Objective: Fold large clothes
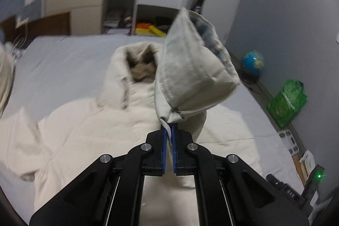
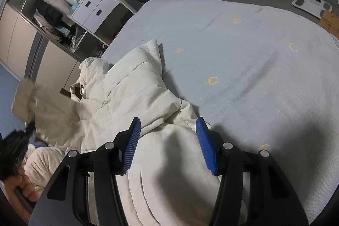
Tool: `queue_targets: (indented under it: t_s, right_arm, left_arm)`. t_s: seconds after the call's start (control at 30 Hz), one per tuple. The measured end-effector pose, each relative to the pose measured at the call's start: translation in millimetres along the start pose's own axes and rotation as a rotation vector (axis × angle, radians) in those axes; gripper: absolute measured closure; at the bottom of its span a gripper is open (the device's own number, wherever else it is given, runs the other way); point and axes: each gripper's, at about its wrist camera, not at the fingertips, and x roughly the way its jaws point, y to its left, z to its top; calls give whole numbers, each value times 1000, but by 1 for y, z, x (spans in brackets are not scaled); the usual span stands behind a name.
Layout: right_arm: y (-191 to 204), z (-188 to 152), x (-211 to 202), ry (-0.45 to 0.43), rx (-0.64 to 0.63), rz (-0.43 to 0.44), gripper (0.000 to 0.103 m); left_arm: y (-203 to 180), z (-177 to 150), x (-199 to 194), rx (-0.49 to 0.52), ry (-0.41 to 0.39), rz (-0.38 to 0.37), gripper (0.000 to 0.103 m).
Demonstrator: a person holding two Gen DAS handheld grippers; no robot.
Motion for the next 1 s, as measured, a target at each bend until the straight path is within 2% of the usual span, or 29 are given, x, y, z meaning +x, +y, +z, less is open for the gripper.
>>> queue_targets:
  t_s: [0.17,0.3,0.5,0.63,0.67,0.73,0.83,0.93,1.0]
  right_arm:
    - [9,-2,0,1,-53,-13,52]
    - [17,-5,1,4,-96,-28,52]
    - [21,-7,6,19,-125,-46,52]
    - [24,-9,8,25,-147,-54,52]
    - [26,-8,8,25,-153,-57,52]
    - [29,-9,9,27,-171,-64,52]
    - [32,-12,10,29,-197,-72,52]
    - [36,-13,9,34,-213,-82,50]
    - [39,-15,8,37,-226,-87,50]
  left_arm:
    - [45,-31,10,-92,80,41,99]
    - [75,-58,22,-192,141,37,98]
    - [109,-93,24,-279,198,30,95]
    - [130,-111,26,-323,253,61,76]
    - [136,-115,24,-325,252,89,64]
    - [144,-121,17,-330,238,85,52]
    - [149,-121,4,-272,227,102,34]
    - [152,-118,-5,-244,210,132,29]
    - [156,-117,-11,-255,207,137,29]
